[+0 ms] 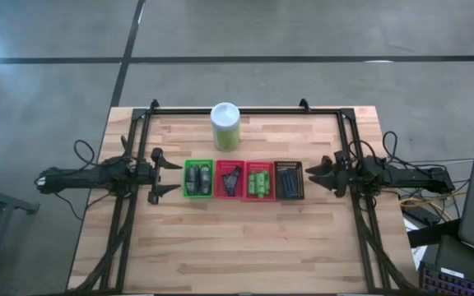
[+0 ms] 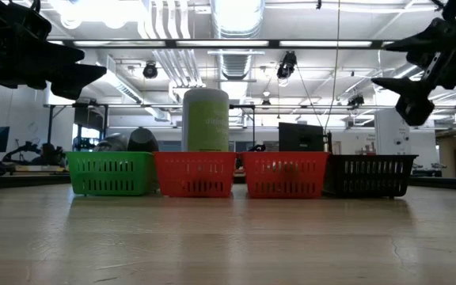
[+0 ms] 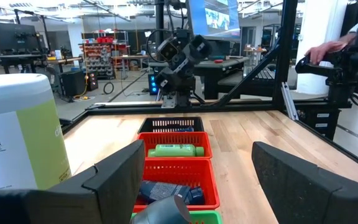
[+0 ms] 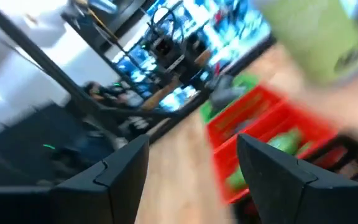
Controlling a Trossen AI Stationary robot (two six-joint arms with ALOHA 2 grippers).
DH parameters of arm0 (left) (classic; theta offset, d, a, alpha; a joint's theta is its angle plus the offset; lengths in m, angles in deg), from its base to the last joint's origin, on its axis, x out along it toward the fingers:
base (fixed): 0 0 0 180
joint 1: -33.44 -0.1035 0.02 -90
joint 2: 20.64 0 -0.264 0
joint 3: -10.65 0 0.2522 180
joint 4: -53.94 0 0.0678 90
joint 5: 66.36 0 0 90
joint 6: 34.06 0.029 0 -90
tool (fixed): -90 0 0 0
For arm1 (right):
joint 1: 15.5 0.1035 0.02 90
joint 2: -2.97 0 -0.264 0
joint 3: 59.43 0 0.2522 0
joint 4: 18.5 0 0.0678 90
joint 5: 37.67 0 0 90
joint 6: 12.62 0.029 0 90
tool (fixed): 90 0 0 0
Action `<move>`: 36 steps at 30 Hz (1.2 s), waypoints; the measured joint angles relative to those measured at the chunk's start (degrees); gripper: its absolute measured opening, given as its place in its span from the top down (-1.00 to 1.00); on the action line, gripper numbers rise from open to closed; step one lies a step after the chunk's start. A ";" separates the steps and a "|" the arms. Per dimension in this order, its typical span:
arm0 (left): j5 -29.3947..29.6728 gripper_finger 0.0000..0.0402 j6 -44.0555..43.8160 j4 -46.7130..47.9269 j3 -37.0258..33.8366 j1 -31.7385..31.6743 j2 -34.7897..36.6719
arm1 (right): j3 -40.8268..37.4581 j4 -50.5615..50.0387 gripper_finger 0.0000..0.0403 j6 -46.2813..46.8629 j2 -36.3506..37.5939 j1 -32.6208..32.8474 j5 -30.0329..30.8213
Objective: Pick & Place Travel size toiletries
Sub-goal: Return to Home Position
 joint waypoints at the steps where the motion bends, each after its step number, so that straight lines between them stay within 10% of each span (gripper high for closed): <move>1: 0.00 -0.50 -0.01 0.00 0.00 0.00 0.00 | 0.00 0.29 -0.18 -3.86 -0.07 0.02 0.75; 11: 0.00 -0.50 0.00 0.02 0.00 0.01 0.00 | 0.00 5.43 -0.26 -46.79 0.00 0.03 1.66; 36: 0.00 -0.50 -0.01 0.02 0.00 0.01 0.00 | 0.00 -0.70 -0.65 -49.08 0.02 -2.25 -1.46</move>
